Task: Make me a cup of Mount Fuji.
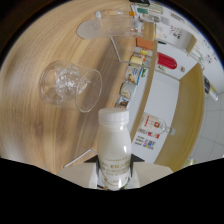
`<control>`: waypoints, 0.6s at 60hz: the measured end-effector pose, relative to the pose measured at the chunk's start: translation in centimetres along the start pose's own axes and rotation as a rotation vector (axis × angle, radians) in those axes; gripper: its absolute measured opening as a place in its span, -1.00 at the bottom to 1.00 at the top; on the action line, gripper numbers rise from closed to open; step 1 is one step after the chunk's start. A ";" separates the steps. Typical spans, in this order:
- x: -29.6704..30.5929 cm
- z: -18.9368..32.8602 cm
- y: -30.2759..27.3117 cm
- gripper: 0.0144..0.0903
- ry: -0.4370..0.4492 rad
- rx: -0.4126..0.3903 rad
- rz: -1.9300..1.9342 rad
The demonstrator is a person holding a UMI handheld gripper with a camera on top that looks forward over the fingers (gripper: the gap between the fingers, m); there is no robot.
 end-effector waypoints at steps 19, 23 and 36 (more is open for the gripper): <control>0.3 -0.5 -0.6 -0.12 -0.001 0.022 -0.014; 0.6 -0.8 -0.7 -0.12 -0.008 0.034 0.079; 4.0 -3.9 -1.2 -0.11 -0.008 0.116 0.726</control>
